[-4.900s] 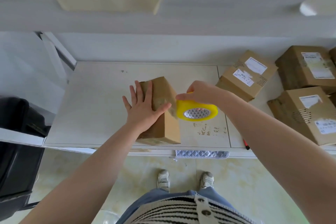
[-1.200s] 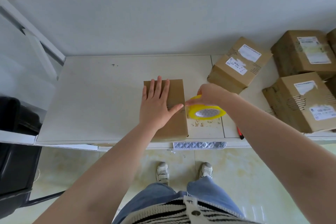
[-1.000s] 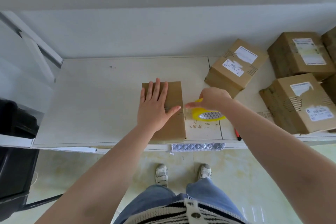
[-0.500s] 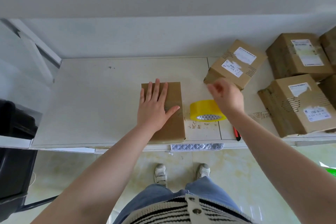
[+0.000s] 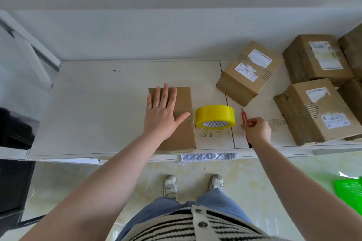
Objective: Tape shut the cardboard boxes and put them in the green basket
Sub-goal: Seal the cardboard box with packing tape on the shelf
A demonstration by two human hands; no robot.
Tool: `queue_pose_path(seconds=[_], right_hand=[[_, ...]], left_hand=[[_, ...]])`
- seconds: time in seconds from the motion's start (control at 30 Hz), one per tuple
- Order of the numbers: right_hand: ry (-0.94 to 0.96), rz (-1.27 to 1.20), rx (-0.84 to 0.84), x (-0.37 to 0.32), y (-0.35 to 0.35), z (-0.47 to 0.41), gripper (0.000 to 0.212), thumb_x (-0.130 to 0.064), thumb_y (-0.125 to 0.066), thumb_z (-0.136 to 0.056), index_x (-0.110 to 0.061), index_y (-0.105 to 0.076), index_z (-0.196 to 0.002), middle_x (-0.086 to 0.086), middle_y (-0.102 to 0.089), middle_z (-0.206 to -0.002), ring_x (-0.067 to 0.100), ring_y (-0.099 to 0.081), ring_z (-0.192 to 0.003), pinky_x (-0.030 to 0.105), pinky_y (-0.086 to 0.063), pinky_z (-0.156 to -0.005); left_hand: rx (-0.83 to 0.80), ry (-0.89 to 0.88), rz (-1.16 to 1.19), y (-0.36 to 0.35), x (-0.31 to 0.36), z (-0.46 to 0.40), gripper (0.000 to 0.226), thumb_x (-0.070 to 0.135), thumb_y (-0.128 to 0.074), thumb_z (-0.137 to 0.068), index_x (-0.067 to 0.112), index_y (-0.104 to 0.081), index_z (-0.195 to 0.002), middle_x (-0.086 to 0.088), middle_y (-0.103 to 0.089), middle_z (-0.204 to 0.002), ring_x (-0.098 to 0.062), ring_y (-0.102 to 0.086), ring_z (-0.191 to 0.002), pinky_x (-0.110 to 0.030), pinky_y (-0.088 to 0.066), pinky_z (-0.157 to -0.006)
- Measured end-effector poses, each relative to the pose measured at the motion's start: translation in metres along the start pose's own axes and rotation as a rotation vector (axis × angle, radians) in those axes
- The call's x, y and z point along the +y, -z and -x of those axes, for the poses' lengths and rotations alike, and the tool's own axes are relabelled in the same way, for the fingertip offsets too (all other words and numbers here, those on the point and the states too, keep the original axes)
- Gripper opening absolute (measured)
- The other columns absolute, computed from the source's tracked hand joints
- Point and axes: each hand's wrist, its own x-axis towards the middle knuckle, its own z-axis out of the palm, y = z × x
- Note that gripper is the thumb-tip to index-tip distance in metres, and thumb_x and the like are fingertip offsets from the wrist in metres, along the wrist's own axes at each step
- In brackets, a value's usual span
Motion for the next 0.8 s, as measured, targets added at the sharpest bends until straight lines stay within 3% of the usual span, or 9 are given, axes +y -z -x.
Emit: queue_pose_path(seconds=[0.13, 0.2, 0.33, 0.4, 0.5, 0.67, 0.8], right_hand=[[0.109, -0.214, 0.049, -0.028, 0.018, 0.038, 0.015, -0.015, -0.072, -0.085, -0.011, -0.066, -0.098, -0.002, -0.062, -0.079, 0.019, -0.055, -0.068, 0.027, -0.038, -0.057], [0.198, -0.341, 0.042, -0.055, 0.026, 0.057, 0.01, -0.015, -0.071, -0.085, -0.019, -0.063, -0.091, -0.001, -0.065, -0.077, 0.021, -0.059, -0.067, 0.029, -0.044, -0.058], [0.318, -0.51, -0.245, -0.122, 0.013, 0.078, 0.014, -0.01, -0.071, -0.085, -0.02, -0.064, -0.092, -0.001, -0.074, -0.079, 0.017, -0.072, -0.076, 0.031, -0.059, -0.067], [0.329, -0.411, -0.337, -0.138, -0.002, 0.078, 0.007, -0.011, -0.072, -0.086, -0.01, -0.066, -0.088, 0.005, -0.074, -0.077, 0.024, -0.073, -0.077, 0.038, -0.061, -0.069], [0.33, -0.203, -0.322, -0.137, -0.013, 0.069, 0.015, -0.02, -0.074, -0.085, -0.008, -0.067, -0.083, 0.007, -0.07, -0.077, 0.03, -0.069, -0.074, 0.045, -0.06, -0.074], [0.363, 0.089, -0.306, -0.119, 0.001, 0.053, 0.024, -0.034, -0.075, -0.083, -0.018, -0.065, -0.069, -0.005, -0.057, -0.06, 0.011, -0.049, -0.051, 0.025, -0.04, -0.05], [0.42, 0.18, -0.392, -0.113, 0.013, 0.049, 0.026, -0.034, -0.075, -0.083, -0.015, -0.067, -0.066, -0.005, -0.051, -0.084, 0.015, -0.051, -0.067, 0.03, -0.044, -0.06]], left_hand=[[0.005, 0.001, 0.006, 0.0, 0.0, 0.001, 0.093, 0.079, 0.009, -0.081, 0.024, 0.011, -0.155, -0.007, 0.017, -0.163, -0.027, 0.012, -0.15, -0.048, 0.004, -0.122], [0.012, 0.0, 0.02, 0.0, 0.0, 0.001, 0.093, 0.079, 0.012, -0.08, 0.024, 0.011, -0.155, -0.007, 0.017, -0.163, -0.026, 0.013, -0.15, -0.048, 0.004, -0.122], [0.018, -0.01, 0.035, 0.0, 0.0, 0.002, 0.091, 0.078, 0.004, -0.083, 0.024, 0.006, -0.156, -0.007, 0.013, -0.164, -0.027, 0.01, -0.151, -0.048, 0.003, -0.122], [0.019, -0.008, 0.041, 0.001, 0.0, 0.003, 0.092, 0.078, 0.005, -0.082, 0.024, 0.006, -0.156, -0.006, 0.013, -0.164, -0.026, 0.01, -0.151, -0.047, 0.004, -0.122], [0.015, -0.002, 0.061, 0.002, -0.001, 0.002, 0.092, 0.079, 0.006, -0.08, 0.026, 0.007, -0.156, -0.004, 0.015, -0.163, -0.024, 0.013, -0.151, -0.045, 0.007, -0.122], [0.002, -0.03, 0.048, 0.003, -0.006, 0.004, 0.092, 0.079, 0.003, -0.081, 0.025, 0.01, -0.155, -0.004, 0.018, -0.163, -0.023, 0.017, -0.15, -0.045, 0.009, -0.121], [-0.005, -0.032, 0.049, 0.003, -0.006, 0.004, 0.091, 0.079, 0.002, -0.082, 0.025, 0.013, -0.155, -0.004, 0.021, -0.162, -0.024, 0.019, -0.149, -0.044, 0.011, -0.121]])
